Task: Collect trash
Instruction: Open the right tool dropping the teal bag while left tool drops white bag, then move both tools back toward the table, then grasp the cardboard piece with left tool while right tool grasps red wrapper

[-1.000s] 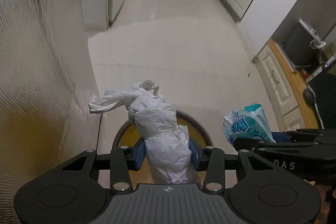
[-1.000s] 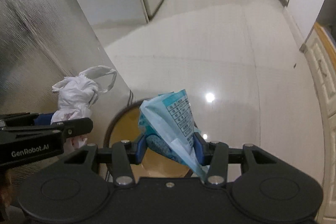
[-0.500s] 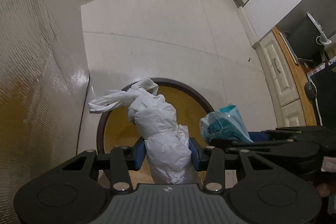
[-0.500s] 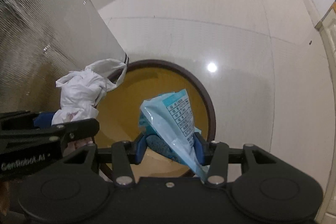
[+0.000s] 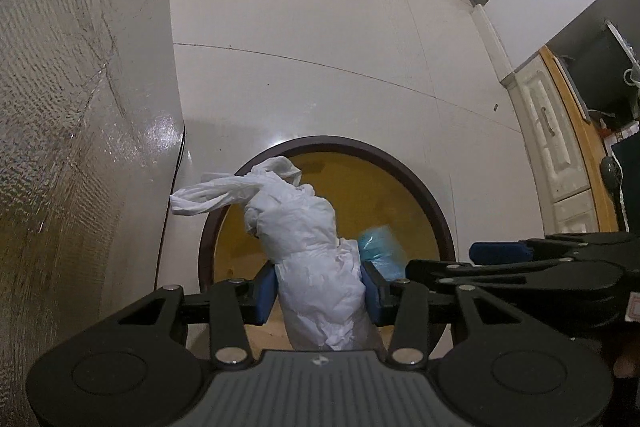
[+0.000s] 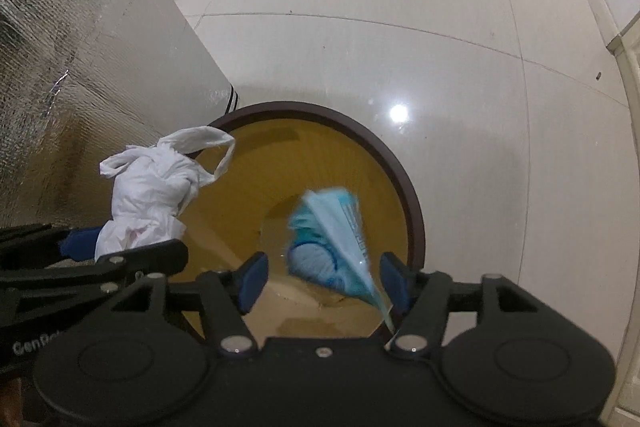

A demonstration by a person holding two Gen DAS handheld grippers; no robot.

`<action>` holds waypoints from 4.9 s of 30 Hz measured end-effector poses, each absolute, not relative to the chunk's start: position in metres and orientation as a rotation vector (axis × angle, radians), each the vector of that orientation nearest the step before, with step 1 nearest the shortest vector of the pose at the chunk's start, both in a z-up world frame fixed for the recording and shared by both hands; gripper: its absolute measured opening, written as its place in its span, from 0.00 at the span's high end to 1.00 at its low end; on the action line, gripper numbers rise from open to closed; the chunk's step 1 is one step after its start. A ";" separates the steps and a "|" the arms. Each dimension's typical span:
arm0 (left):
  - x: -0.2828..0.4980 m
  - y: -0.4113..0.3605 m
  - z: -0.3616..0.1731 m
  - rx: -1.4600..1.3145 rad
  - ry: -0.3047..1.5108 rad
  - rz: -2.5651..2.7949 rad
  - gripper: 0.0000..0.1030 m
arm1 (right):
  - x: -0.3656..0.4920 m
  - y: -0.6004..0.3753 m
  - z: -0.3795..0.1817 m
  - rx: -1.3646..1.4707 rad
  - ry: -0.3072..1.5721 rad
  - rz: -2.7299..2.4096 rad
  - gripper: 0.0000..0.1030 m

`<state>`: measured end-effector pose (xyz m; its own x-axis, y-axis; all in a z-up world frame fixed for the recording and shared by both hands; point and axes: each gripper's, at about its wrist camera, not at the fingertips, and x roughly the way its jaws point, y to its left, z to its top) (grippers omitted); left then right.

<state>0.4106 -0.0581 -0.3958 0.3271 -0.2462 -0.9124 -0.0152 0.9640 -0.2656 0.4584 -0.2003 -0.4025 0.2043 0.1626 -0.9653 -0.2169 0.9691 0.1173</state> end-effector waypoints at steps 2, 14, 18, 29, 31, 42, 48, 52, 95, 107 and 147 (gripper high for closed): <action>0.411 -0.059 -0.397 -0.232 1.230 -0.162 0.56 | 0.454 -0.205 -0.407 -0.052 1.336 0.269 0.35; 0.415 -0.065 -0.398 -0.135 1.251 -0.149 0.29 | 0.446 -0.221 -0.415 -0.057 1.324 0.260 0.16; 0.416 -0.064 -0.401 -0.072 1.295 -0.119 0.20 | 0.444 -0.223 -0.416 -0.069 1.324 0.272 0.10; 0.416 -0.051 -0.395 -0.061 1.341 -0.065 0.00 | 0.437 -0.234 -0.416 -0.059 1.324 0.243 0.00; 0.415 -0.051 -0.392 -0.065 1.339 -0.065 0.00 | 0.434 -0.234 -0.414 -0.059 1.312 0.240 0.00; 0.397 -0.052 -0.361 -0.061 1.292 -0.055 0.00 | 0.414 -0.249 -0.389 0.006 1.297 0.202 0.00; 0.380 -0.052 -0.337 -0.063 1.250 -0.055 0.00 | 0.401 -0.259 -0.359 0.044 1.259 0.197 0.00; 0.368 -0.052 -0.318 -0.066 1.222 -0.050 0.00 | 0.388 -0.268 -0.339 0.051 1.236 0.191 0.00; 0.143 -0.054 0.013 -0.005 0.498 0.000 0.00 | 0.216 -0.311 -0.054 0.069 0.489 0.252 0.00; 0.097 0.006 0.067 0.044 0.374 0.133 0.00 | 0.192 -0.233 -0.006 0.063 0.297 0.431 0.00; 0.188 0.280 0.007 -0.016 0.674 0.559 0.00 | 0.227 0.026 -0.022 0.017 0.471 0.828 0.00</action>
<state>0.1878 0.2800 0.0070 0.6408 0.4848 -0.5954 -0.4951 0.8536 0.1622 0.2274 0.0262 -0.0218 0.5798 0.7118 -0.3965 -0.7045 0.6824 0.1950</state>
